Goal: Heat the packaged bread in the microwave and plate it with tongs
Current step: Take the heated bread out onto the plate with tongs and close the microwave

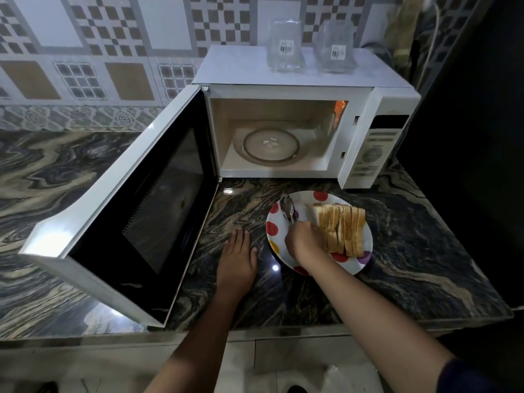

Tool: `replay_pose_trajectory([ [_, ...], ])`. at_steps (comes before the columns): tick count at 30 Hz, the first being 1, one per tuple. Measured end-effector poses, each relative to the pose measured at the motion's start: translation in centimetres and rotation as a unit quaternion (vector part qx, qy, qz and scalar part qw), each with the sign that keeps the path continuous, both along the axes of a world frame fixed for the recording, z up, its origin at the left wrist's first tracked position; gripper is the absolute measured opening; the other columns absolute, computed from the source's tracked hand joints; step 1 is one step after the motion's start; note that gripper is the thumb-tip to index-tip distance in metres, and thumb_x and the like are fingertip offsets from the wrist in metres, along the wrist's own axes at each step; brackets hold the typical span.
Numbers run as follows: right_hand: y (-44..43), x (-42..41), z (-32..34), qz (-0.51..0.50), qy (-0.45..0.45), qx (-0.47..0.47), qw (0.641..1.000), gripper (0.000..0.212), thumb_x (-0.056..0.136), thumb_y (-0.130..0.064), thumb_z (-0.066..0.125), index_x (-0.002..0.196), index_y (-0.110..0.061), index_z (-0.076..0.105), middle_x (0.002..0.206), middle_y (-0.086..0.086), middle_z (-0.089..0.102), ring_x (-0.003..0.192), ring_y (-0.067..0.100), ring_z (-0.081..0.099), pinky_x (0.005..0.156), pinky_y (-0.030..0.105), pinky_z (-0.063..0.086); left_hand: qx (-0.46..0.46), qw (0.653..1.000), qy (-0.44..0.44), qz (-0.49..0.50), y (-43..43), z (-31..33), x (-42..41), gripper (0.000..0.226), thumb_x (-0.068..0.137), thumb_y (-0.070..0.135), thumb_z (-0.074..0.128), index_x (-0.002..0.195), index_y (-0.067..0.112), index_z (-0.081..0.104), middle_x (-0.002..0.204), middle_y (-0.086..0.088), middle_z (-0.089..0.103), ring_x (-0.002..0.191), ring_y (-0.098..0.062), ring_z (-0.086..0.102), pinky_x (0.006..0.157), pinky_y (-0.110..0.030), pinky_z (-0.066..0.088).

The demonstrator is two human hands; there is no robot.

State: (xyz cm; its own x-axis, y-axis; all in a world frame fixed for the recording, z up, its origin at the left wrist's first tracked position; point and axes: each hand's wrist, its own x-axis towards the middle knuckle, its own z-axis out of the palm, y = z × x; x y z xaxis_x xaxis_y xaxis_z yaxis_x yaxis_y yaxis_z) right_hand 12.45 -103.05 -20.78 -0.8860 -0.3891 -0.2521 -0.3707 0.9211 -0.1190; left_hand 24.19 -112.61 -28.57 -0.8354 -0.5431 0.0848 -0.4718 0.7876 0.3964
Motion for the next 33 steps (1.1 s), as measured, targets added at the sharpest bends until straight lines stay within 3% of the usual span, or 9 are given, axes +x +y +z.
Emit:
replay_pose_trajectory([
  [9,-0.4,-0.2,1.4,0.024,0.018,-0.022,0.999,0.031,0.094,-0.010,0.044,0.124,-0.007,0.053,0.128,0.013,0.053,0.112,0.027,0.055,0.095,0.034,0.048,0.005,1.000,0.006,-0.002,0.0,0.1,0.3,0.081,0.082,0.049,-0.003,0.148,0.010,0.023,0.157,-0.007,0.018,0.147,-0.017,0.011,0.117,-0.026,0.003],
  [14,1.0,-2.2,4.7,-0.007,0.035,-0.145,0.989,0.029,0.091,-0.015,0.051,0.116,-0.001,0.057,0.117,0.017,0.058,0.104,0.031,0.058,0.074,0.030,0.047,0.009,1.000,0.007,0.009,0.1,0.3,0.2,0.082,0.080,0.051,-0.001,0.147,0.011,0.026,0.157,-0.007,0.021,0.146,-0.016,0.015,0.117,-0.026,0.005],
  [20,5.6,-6.0,6.5,-0.057,0.104,-0.305,0.945,0.017,0.089,-0.013,0.050,0.100,-0.006,0.061,0.107,0.012,0.059,0.091,0.024,0.058,0.077,0.037,0.053,-0.004,1.000,0.007,0.025,0.5,1.0,0.0,0.081,0.080,0.050,0.006,0.143,0.009,0.035,0.153,-0.009,0.031,0.143,-0.021,0.025,0.117,-0.031,0.016],
  [25,10.5,-8.5,4.6,-0.146,0.118,-0.326,0.927,0.024,0.090,-0.009,0.052,0.113,-0.005,0.058,0.124,0.011,0.048,0.110,0.028,0.052,0.079,0.028,0.040,-0.005,0.999,-0.011,0.041,0.6,1.0,-0.4,0.079,0.080,0.048,0.009,0.141,0.007,0.040,0.150,-0.011,0.035,0.141,-0.023,0.029,0.115,-0.035,0.022],
  [30,12.9,-9.9,0.5,-0.209,0.029,-0.304,0.929,0.030,0.089,-0.007,0.052,0.119,-0.005,0.055,0.129,0.015,0.048,0.115,0.031,0.050,0.091,0.036,0.042,0.075,0.982,0.064,0.159,2.1,1.9,-3.3,0.040,0.094,0.018,0.042,0.128,0.000,0.050,0.138,-0.018,0.047,0.130,-0.031,0.041,0.108,-0.039,0.030],
  [33,13.1,-10.2,-1.0,-0.218,-0.056,-0.329,0.917,0.029,0.090,-0.007,0.049,0.118,-0.005,0.056,0.124,0.017,0.057,0.112,0.031,0.054,0.088,0.034,0.044,0.182,0.944,0.146,0.234,2.6,3.6,-5.6,0.030,0.097,0.011,0.039,0.113,-0.009,0.055,0.120,-0.028,0.055,0.114,-0.038,0.050,0.094,-0.039,0.037],
])
